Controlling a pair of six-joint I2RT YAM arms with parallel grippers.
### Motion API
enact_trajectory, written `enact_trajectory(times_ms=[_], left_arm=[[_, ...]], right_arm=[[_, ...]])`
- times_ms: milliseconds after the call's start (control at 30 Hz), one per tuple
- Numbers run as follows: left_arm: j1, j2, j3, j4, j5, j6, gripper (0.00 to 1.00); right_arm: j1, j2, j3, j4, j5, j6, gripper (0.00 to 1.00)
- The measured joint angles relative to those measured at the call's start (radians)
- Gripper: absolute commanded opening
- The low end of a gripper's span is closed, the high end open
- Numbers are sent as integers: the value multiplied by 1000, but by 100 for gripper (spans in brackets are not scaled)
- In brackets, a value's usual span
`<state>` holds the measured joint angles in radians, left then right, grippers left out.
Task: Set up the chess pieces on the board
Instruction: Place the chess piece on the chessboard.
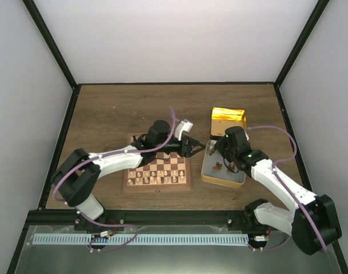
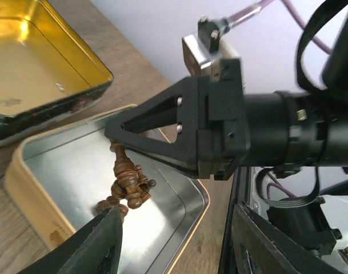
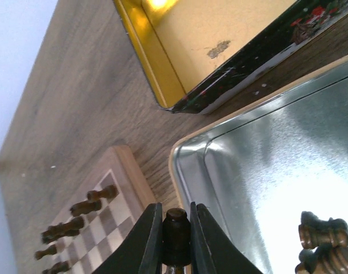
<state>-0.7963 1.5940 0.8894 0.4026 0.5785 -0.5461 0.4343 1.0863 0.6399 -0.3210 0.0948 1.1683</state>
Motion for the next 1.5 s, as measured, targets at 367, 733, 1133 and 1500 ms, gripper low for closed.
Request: enact_trajectory(times_ms=[367,733,1133,1500], left_arm=[[-102,173,113,-38,-51,74,38],[-117,236,187,-77,-80,110,12],[-125,270,199,-122,-89,134,12],[-125,285,240,-179,-108,155,10]], right_arm=[[-64,-106,-2,-12,-117,53,7],[-76,-145,-22,-45,-161,57,7],[-85,-233,-35,-61,-154,70,7],[-86,-250,-84,16,-128,-74,7]])
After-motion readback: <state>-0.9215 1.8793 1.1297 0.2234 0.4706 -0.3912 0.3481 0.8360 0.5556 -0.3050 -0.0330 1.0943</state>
